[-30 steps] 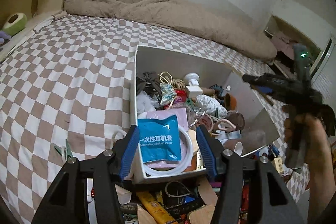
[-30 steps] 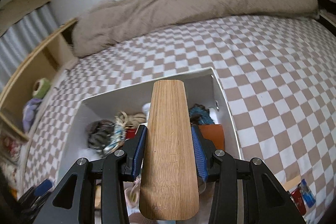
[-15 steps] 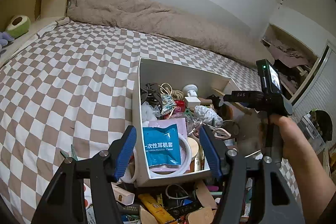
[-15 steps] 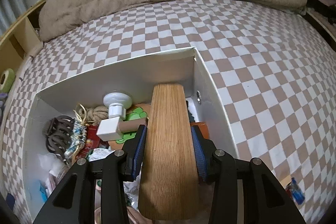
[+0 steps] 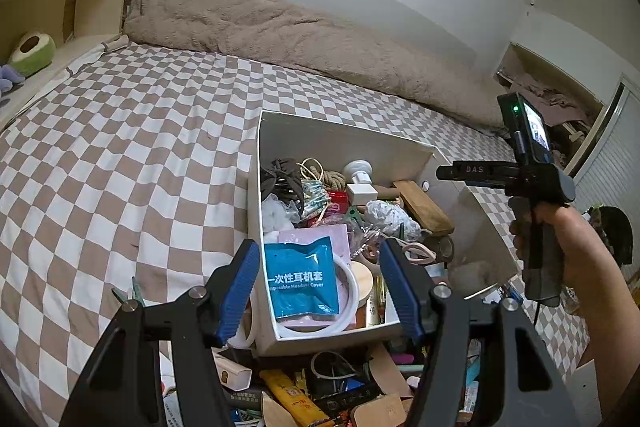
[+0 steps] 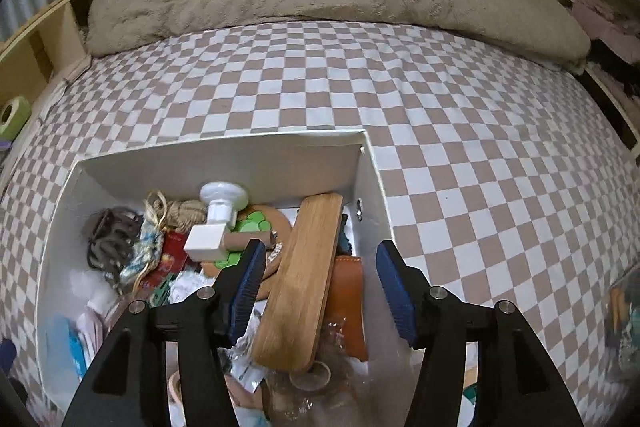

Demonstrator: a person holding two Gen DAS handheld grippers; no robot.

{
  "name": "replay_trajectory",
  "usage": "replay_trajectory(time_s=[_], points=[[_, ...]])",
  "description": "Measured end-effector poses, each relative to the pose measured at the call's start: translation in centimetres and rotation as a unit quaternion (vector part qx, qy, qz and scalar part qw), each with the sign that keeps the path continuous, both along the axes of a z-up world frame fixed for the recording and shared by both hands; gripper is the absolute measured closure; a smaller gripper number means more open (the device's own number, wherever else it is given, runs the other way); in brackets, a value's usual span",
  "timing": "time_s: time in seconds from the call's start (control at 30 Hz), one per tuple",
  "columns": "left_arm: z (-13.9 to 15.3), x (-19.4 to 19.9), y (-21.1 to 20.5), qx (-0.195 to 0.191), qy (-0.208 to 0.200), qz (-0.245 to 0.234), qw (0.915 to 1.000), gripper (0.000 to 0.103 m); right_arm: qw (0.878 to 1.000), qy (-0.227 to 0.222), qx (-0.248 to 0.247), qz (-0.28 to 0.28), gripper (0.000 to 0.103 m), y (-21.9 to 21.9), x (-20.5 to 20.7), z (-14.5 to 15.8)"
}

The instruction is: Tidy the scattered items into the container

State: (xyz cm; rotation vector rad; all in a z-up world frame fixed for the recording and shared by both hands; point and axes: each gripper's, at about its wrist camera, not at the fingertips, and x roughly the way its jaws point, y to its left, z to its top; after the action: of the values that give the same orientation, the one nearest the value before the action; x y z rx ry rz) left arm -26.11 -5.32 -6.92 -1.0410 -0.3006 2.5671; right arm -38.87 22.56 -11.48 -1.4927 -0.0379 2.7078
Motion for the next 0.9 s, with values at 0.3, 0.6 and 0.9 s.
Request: replay_trajectory(time_s=[0.3,0.6,0.9], points=[[0.0,0.1,0.1,0.000,0.000,-0.003,1.0000,0.040,0.982,-0.061,0.137,0.110,0.034,-4.4,0.3,-2.8],[0.0,-0.1,-0.4,0.006,-0.002,0.002,1.0000,0.040,0.917,-0.068,0.351,0.176,0.031,-7.3,1.6,-5.3],[0.0,0.0,-0.5,0.009,-0.002,0.002,1.0000,0.040,0.887,-0.081,0.425,0.164,0.031,-5.6,1.9,-5.2]])
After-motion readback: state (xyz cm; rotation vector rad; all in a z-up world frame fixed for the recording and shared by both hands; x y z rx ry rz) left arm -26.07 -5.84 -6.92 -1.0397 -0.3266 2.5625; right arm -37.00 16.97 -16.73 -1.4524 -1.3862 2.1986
